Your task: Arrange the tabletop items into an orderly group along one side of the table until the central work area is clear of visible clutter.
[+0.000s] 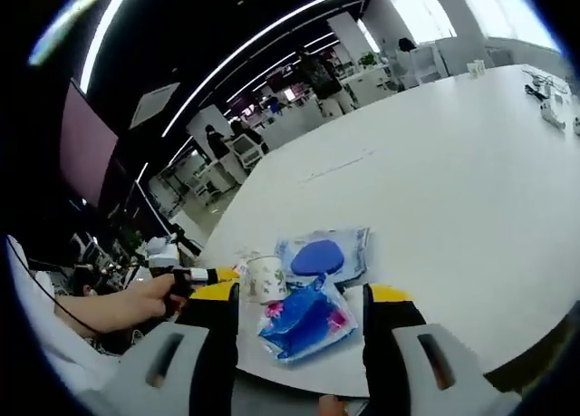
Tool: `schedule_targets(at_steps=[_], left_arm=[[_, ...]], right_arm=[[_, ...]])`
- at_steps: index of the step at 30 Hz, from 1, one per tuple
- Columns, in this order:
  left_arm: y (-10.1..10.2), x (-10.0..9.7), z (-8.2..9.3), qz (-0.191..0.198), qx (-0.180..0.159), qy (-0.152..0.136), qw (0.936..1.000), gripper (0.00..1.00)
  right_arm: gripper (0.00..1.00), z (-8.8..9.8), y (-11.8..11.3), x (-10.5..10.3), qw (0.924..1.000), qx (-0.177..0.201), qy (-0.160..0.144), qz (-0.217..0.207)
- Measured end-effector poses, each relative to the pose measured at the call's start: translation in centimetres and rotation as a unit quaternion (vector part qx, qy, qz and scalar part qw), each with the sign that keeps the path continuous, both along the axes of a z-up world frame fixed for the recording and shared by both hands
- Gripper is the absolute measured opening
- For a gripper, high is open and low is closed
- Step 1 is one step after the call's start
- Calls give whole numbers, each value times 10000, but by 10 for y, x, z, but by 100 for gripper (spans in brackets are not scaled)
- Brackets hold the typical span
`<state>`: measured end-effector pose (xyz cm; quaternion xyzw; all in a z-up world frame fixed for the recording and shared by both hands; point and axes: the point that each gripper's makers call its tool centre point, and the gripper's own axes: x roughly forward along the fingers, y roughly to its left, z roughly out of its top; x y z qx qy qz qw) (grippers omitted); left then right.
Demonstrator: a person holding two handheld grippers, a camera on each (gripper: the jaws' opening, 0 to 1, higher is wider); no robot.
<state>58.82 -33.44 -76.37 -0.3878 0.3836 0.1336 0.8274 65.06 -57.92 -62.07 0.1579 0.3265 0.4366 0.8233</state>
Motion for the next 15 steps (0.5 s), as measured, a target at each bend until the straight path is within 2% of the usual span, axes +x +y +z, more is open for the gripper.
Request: schedule_targets(at_steps=[2, 5, 9, 11, 15], left_arm=[[1, 0, -1, 61, -67, -17, 10000, 28], [0, -1, 0, 41, -38, 6, 10000, 28], [3, -1, -2, -6, -1, 36, 10000, 28], [3, -1, -2, 63, -63, 18, 10000, 28], [2, -1, -3, 75, -42, 44, 10000, 29]], right_arm=[[52, 9, 22, 6, 9997, 54, 97, 205], [52, 26, 49, 19, 9992, 187, -118, 344], [50, 43, 79, 27, 9972, 453, -92, 586], [49, 44, 91, 30, 9965, 437, -107, 701], [48, 35, 106, 29, 9947, 234, -129, 989]])
